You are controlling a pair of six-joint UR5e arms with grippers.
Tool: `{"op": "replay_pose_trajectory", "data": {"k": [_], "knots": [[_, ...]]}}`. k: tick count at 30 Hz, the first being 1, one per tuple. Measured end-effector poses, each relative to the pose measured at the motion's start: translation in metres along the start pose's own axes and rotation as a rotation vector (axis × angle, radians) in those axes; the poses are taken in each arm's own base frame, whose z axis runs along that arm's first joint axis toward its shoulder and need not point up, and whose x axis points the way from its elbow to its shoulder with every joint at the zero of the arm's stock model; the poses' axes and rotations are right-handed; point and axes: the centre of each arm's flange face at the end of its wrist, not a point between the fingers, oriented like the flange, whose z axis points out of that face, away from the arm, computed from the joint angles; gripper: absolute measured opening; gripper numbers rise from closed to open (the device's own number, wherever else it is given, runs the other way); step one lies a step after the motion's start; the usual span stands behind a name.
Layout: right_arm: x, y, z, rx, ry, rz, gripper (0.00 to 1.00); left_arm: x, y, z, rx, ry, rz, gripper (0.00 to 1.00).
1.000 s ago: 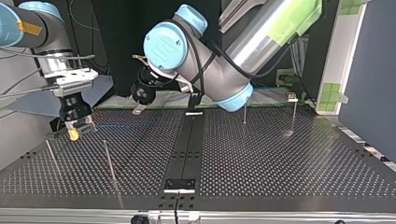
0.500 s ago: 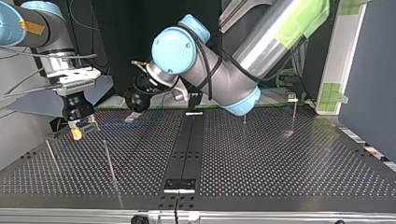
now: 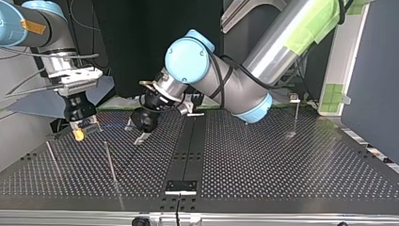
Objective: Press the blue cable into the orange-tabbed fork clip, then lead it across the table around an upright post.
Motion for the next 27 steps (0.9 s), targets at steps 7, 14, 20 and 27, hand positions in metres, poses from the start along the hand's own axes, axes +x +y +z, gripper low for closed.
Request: {"op": "replay_pose_trajectory", "data": {"k": [7, 14, 20, 27], "knots": [[0.001, 0.001, 0.000, -0.002, 0.001, 0.000, 0.00, -0.004, 0.003, 0.002, 0.006, -0.002, -0.013, 0.94], [0.001, 0.003, 0.000, -0.006, 0.004, -0.001, 0.00, 0.003, 0.004, -0.005, -0.023, 0.054, 0.017, 0.94], [0.001, 0.002, 0.000, -0.004, 0.003, -0.001, 0.00, 0.007, 0.008, -0.010, -0.058, 0.095, 0.049, 0.94], [0.001, 0.000, 0.000, -0.001, 0.001, 0.000, 0.00, 0.008, 0.014, -0.017, -0.107, 0.134, 0.099, 0.94]]}}
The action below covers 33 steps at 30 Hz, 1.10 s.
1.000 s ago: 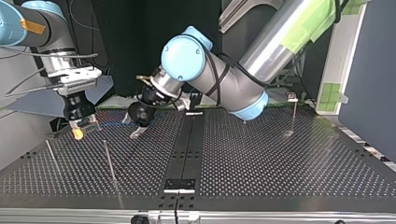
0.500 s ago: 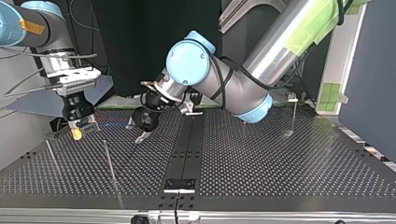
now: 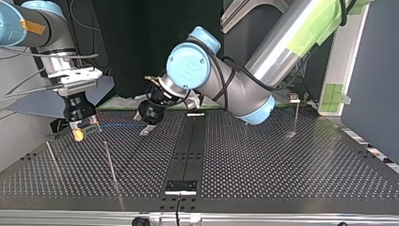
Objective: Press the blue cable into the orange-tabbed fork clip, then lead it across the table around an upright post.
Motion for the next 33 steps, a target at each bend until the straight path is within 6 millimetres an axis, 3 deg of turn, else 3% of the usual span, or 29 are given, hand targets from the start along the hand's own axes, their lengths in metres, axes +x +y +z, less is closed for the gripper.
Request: {"op": "replay_pose_trajectory", "data": {"k": [33], "knots": [[-0.0019, -0.0047, -0.0001, 0.009, -0.004, 0.006, 0.00, -0.0065, -0.0058, 0.0085, 0.070, -0.051, -0.092, 0.94]]}}
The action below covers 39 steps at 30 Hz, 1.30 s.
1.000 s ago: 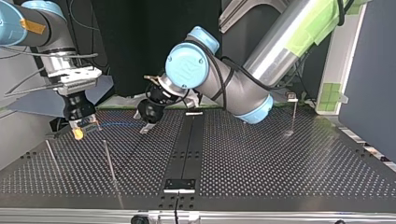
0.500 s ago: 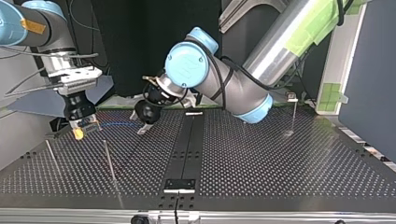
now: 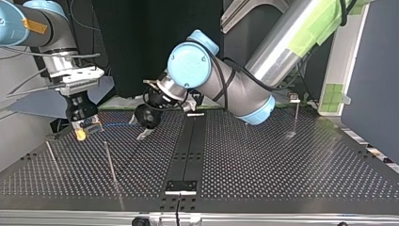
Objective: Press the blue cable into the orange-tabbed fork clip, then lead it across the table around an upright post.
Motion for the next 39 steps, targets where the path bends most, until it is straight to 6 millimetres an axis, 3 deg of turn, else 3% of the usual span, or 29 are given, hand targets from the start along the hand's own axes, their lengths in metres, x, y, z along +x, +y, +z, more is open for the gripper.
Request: {"op": "replay_pose_trajectory", "data": {"k": [17, 27, 33, 39], "knots": [[0.004, -0.004, -0.002, 0.006, 0.007, 0.002, 0.00, -0.011, -0.001, 0.010, 0.066, -0.056, -0.060, 0.94], [0.004, -0.005, -0.002, 0.009, 0.007, 0.002, 0.00, 0.004, 0.028, 0.024, 0.040, -0.027, -0.088, 0.91], [0.004, -0.005, -0.002, 0.010, 0.007, 0.001, 0.00, 0.005, 0.033, 0.025, 0.032, -0.024, -0.084, 0.91], [0.004, -0.005, -0.002, 0.009, 0.007, 0.000, 0.00, 0.004, 0.034, 0.025, 0.020, -0.025, -0.067, 0.78]]}}
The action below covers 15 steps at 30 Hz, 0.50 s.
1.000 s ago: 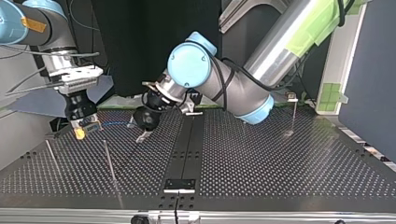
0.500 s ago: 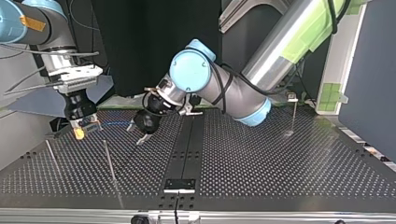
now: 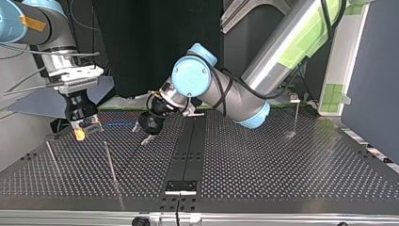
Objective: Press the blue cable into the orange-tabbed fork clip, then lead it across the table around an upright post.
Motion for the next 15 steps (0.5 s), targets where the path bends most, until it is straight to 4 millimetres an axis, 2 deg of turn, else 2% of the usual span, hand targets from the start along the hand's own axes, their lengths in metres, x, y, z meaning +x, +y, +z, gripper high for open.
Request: {"op": "replay_pose_trajectory", "data": {"k": [2, 3, 4, 5, 6, 7, 8, 9, 10, 11, 13, 15], "knots": [[0.0000, 0.0000, 0.0000, 0.000, 0.000, 0.000, 0.00, -0.0001, 0.0002, -0.0001, -0.002, -0.001, 0.002, 0.75], [0.0000, 0.0000, 0.0000, 0.000, 0.000, -0.001, 0.00, -0.0001, 0.0002, -0.0002, -0.003, -0.001, 0.004, 0.71], [-0.0001, 0.0000, 0.0000, 0.000, 0.000, -0.001, 0.00, 0.0000, 0.0003, -0.0003, -0.004, 0.000, 0.006, 0.62], [-0.0001, 0.0000, 0.0000, 0.000, 0.000, -0.002, 0.00, 0.0002, 0.0003, -0.0005, -0.005, 0.000, 0.009, 0.62], [-0.0001, 0.0000, 0.0000, 0.000, 0.000, -0.002, 0.00, 0.0006, 0.0002, -0.0008, -0.007, 0.002, 0.014, 0.55], [-0.0001, 0.0000, 0.0000, 0.000, 0.000, -0.002, 0.00, 0.0010, 0.0002, -0.0010, -0.009, 0.003, 0.018, 0.43], [-0.0001, 0.0000, 0.0000, 0.000, 0.000, -0.003, 0.00, 0.0014, 0.0003, -0.0013, -0.011, 0.005, 0.022, 0.43], [-0.0001, 0.0000, 0.0000, -0.001, 0.000, -0.003, 0.00, 0.0018, 0.0004, -0.0017, -0.014, 0.007, 0.028, 0.34], [0.0000, 0.0001, 0.0000, -0.001, 0.000, -0.004, 0.00, 0.0020, 0.0005, -0.0020, -0.016, 0.009, 0.032, 0.18], [0.0000, 0.0004, 0.0000, -0.002, 0.000, -0.004, 0.00, 0.0022, 0.0007, -0.0023, -0.018, 0.011, 0.036, 0.18], [0.0002, 0.0013, 0.0001, -0.004, 0.001, -0.005, 0.00, 0.0029, 0.0013, -0.0033, -0.025, 0.016, 0.047, 0.01], [0.0005, 0.0032, 0.0003, -0.008, 0.002, -0.005, 0.00, 0.0037, 0.0018, -0.0049, -0.036, 0.025, 0.063, 0.01]]}}
